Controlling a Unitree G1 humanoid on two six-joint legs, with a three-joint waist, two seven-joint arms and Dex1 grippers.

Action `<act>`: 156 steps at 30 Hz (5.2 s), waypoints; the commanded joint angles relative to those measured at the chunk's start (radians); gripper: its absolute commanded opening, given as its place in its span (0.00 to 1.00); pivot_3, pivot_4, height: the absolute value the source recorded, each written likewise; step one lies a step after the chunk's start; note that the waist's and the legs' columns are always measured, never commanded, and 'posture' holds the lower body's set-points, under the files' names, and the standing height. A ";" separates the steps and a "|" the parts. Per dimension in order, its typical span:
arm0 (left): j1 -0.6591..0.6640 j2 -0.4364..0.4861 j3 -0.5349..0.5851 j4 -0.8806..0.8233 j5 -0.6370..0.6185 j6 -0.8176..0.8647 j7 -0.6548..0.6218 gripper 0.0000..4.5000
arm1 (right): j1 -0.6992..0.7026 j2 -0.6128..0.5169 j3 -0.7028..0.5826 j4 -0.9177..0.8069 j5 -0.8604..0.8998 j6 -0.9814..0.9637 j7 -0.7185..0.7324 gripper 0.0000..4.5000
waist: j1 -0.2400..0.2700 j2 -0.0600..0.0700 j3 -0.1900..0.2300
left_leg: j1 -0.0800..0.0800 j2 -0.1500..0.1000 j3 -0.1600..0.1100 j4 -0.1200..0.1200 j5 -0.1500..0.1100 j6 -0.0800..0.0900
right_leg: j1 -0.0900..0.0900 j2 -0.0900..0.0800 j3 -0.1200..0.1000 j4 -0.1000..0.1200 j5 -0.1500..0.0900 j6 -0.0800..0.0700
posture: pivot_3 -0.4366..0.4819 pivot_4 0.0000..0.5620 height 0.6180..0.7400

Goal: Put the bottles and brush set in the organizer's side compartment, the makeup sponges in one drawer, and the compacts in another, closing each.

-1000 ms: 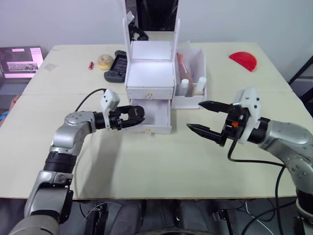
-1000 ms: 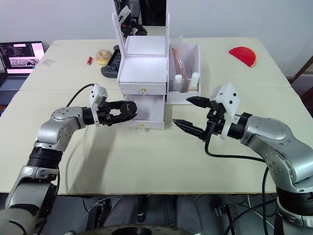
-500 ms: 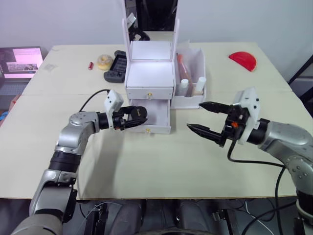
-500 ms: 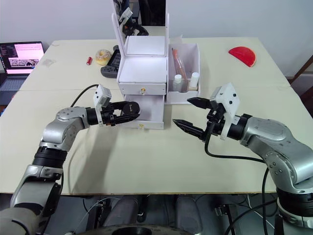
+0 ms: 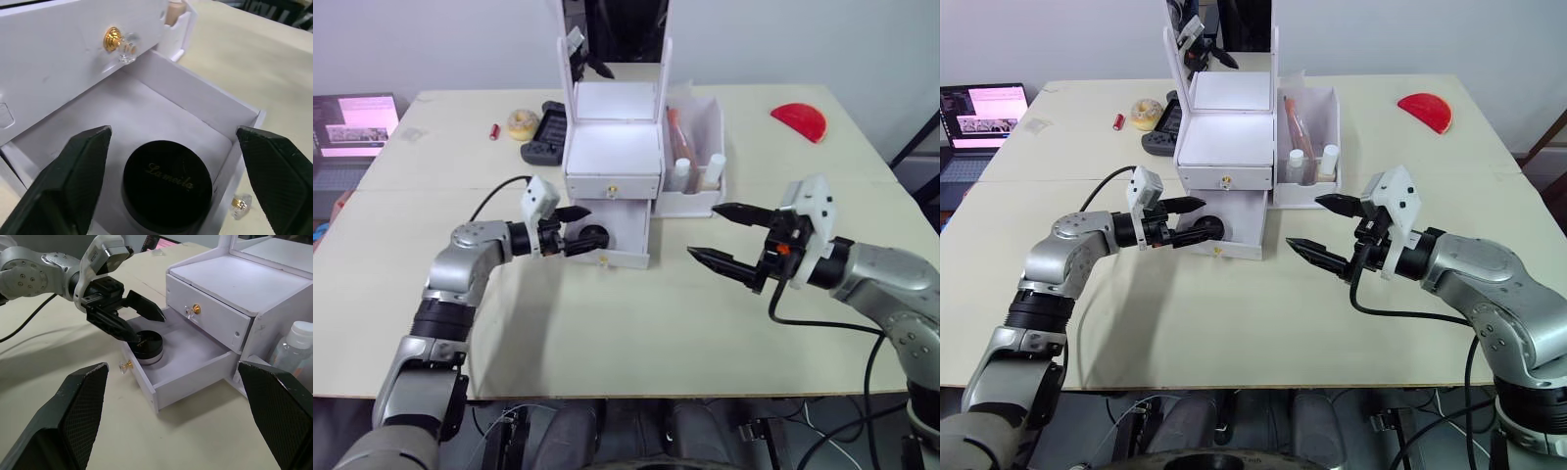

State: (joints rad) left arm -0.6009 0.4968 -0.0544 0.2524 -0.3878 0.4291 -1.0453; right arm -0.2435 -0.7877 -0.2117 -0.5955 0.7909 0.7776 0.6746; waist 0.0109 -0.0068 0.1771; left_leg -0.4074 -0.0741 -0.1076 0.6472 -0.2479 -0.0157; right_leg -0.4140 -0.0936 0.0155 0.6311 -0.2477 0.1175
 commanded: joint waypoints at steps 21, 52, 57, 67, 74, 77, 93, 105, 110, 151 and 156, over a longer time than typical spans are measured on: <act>0.694 0.401 0.777 -0.272 -0.110 0.098 0.075 0.98 | 0.372 -0.124 -0.410 0.318 -0.158 -0.226 0.242 1.00 | -0.010 0.000 0.000 | 0.001 0.001 0.001 -0.002 0.000 0.000 | 0.001 -0.003 0.002 -0.001 -0.002 -0.004 | 0.48 0.27 1.00; 0.713 0.076 0.651 -0.512 -0.166 0.130 0.417 0.98 | 0.137 -0.100 -0.232 0.142 -0.061 -0.098 0.162 1.00 | 0.002 0.001 -0.001 | 0.001 0.002 0.001 -0.001 -0.001 0.000 | 0.002 -0.004 0.002 -0.003 -0.003 -0.005 | 0.48 0.27 1.00; 0.578 0.021 0.537 -0.434 -0.054 0.077 0.566 0.98 | -0.006 -0.052 -0.092 0.119 -0.041 -0.076 0.134 1.00 | 0.002 0.000 -0.001 | 0.001 0.001 0.001 -0.001 0.000 -0.001 | 0.001 -0.003 0.002 -0.002 -0.001 -0.002 | 0.48 0.27 1.00; 0.404 -0.045 0.431 -0.219 0.063 -0.031 0.695 0.98 | -0.105 0.002 -0.005 0.129 -0.052 -0.077 0.114 1.00 | 0.002 0.000 -0.001 | 0.000 0.000 0.000 -0.001 0.000 0.000 | 0.001 -0.003 0.000 -0.001 0.000 0.000 | 0.48 0.27 1.00; 0.309 -0.047 0.412 -0.055 0.087 -0.075 0.697 0.98 | -0.115 0.001 -0.002 0.130 -0.052 -0.080 0.114 1.00 | 0.002 0.000 -0.001 | 0.001 -0.001 0.000 0.000 0.000 -0.001 | 0.001 -0.002 0.000 -0.001 0.000 0.000 | 0.48 0.27 1.00; 0.282 -0.056 0.398 -0.014 0.088 -0.083 0.686 0.98 | -0.115 -0.001 -0.002 0.134 -0.057 -0.084 0.116 1.00 | 0.002 0.000 -0.001 | 0.001 -0.001 0.000 0.000 0.000 -0.001 | 0.001 -0.002 0.000 0.000 0.000 0.000 | 0.48 0.27 1.00; 0.276 -0.050 0.378 -0.001 0.097 -0.096 0.671 0.60 | -0.096 -0.001 -0.006 0.126 -0.062 -0.083 0.108 1.00 | 0.002 0.000 -0.001 | 0.001 -0.001 0.000 0.000 0.000 -0.001 | 0.001 -0.002 0.000 0.000 0.001 0.001 | 0.48 0.27 1.00; 0.227 0.185 0.281 -0.344 -0.170 0.077 0.156 0.60 | -0.071 0.004 0.005 0.130 -0.082 -0.087 0.091 1.00 | 0.001 -0.001 -0.001 | 0.000 -0.001 0.000 0.000 0.000 -0.001 | 0.000 -0.003 0.000 -0.001 0.000 0.000 | 0.48 0.27 1.00; 0.086 0.176 0.100 -0.318 -0.178 0.111 -0.023 0.60 | -0.058 0.010 0.003 0.123 -0.093 -0.093 0.077 1.00 | 0.001 -0.001 0.000 | 0.000 -0.001 0.000 0.000 0.000 -0.001 | 0.000 -0.002 0.000 0.000 0.000 0.000 | 0.48 0.27 1.00; -0.306 -0.139 -0.142 0.385 0.195 -0.288 -0.255 0.60 | 0.120 0.025 -0.120 -0.082 -0.009 -0.038 -0.129 1.00 | 0.000 -0.001 0.000 | 0.000 0.000 0.000 0.001 0.000 0.000 | 0.000 0.001 0.000 0.001 0.001 0.001 | 0.48 0.27 1.00; -0.313 -0.147 -0.139 0.392 0.196 -0.283 -0.254 1.00 | 0.121 0.026 -0.117 -0.081 -0.011 -0.041 -0.133 1.00 | 0.000 -0.001 0.000 | 0.000 0.000 0.001 0.001 0.000 0.000 | 0.000 0.001 0.000 0.001 0.001 0.001 | 0.48 0.27 1.00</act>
State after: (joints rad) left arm -0.8811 0.3504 -0.2145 0.6567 -0.1873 0.1479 -1.2977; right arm -0.1205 -0.7629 -0.3016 -0.6444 0.7690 0.7540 0.5455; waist 0.0107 -0.0082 0.1769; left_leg -0.4077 -0.0742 -0.1071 0.6483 -0.2475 -0.0157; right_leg -0.4137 -0.0923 0.0157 0.6320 -0.2468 0.1189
